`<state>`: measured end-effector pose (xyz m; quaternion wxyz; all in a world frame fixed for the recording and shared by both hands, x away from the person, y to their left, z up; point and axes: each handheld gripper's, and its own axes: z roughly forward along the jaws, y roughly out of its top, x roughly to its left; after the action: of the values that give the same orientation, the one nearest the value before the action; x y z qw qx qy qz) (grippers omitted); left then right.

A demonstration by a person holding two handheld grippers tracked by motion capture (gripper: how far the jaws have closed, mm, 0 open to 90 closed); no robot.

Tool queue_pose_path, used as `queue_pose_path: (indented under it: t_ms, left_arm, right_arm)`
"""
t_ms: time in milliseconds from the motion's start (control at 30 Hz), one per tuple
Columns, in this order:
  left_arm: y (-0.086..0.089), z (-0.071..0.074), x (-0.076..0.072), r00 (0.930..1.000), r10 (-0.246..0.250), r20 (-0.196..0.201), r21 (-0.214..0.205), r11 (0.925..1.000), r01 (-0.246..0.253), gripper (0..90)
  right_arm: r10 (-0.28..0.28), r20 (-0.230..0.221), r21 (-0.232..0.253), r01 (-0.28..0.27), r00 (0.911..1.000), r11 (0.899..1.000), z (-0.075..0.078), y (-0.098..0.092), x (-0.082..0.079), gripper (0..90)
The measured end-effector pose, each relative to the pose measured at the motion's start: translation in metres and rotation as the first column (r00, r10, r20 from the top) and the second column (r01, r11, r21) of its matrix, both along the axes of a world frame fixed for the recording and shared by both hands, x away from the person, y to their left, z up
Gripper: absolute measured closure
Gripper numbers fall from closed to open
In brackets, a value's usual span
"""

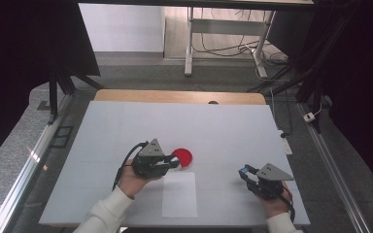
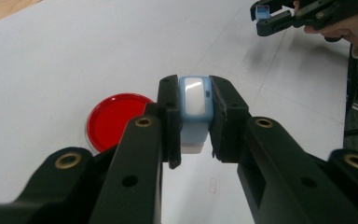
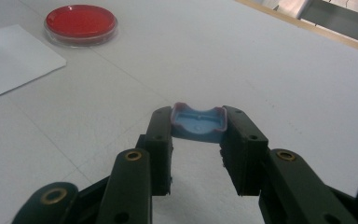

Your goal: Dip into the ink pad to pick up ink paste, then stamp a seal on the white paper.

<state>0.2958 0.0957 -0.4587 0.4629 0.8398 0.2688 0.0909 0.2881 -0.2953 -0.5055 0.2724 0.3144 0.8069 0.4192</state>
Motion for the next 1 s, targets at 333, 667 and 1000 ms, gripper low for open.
queue_pose_path:
  t_ms: [333, 667, 1000]
  left_arm:
    - [0.001, -0.006, -0.007, 0.9997, -0.007, -0.024, -0.003, 1.0000, 0.007, 74.9]
    - [-0.003, -0.012, -0.011, 0.9992, -0.019, -0.034, 0.006, 0.9998, 0.020, 74.8]
    - [-0.005, -0.016, -0.014, 0.9989, -0.029, -0.035, 0.015, 0.9994, 0.030, 74.8]
  right_arm:
    - [0.002, 0.005, 0.000, -0.002, 1.0000, 1.000, 0.000, 0.000, 0.000, 64.1]
    - [0.001, 0.004, 0.002, -0.001, 1.0000, 1.000, 0.000, 0.000, 0.001, 64.2]
    - [-0.003, 0.001, 0.009, 0.003, 1.0000, 1.000, 0.000, -0.001, 0.000, 64.1]
